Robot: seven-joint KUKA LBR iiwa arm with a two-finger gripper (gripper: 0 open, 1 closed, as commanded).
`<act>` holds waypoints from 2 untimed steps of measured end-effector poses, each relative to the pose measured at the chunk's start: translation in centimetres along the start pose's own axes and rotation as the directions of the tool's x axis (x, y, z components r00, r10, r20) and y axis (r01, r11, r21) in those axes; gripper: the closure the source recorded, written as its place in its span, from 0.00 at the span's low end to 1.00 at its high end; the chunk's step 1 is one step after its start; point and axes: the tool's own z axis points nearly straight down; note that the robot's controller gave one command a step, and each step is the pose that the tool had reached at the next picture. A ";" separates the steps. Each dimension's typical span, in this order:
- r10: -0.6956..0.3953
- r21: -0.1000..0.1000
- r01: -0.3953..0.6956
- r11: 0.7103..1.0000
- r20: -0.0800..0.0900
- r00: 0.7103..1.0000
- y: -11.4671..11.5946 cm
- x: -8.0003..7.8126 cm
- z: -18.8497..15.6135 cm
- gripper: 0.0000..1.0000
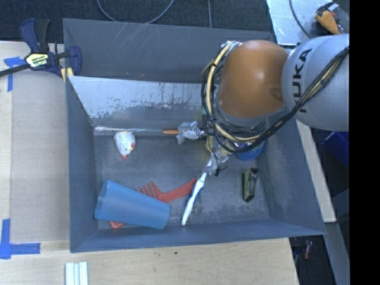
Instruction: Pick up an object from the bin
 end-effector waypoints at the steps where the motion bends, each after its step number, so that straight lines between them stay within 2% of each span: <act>1: -0.318 -0.007 0.318 0.948 -0.004 0.948 -2.1 2.0 5.0 0.00; 2: -0.109 0.005 0.109 0.994 0.008 0.994 4.9 -4.2 7.4 0.00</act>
Offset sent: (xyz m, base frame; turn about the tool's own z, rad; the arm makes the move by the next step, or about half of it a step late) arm 0.0067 0.0784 -0.0783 -0.0840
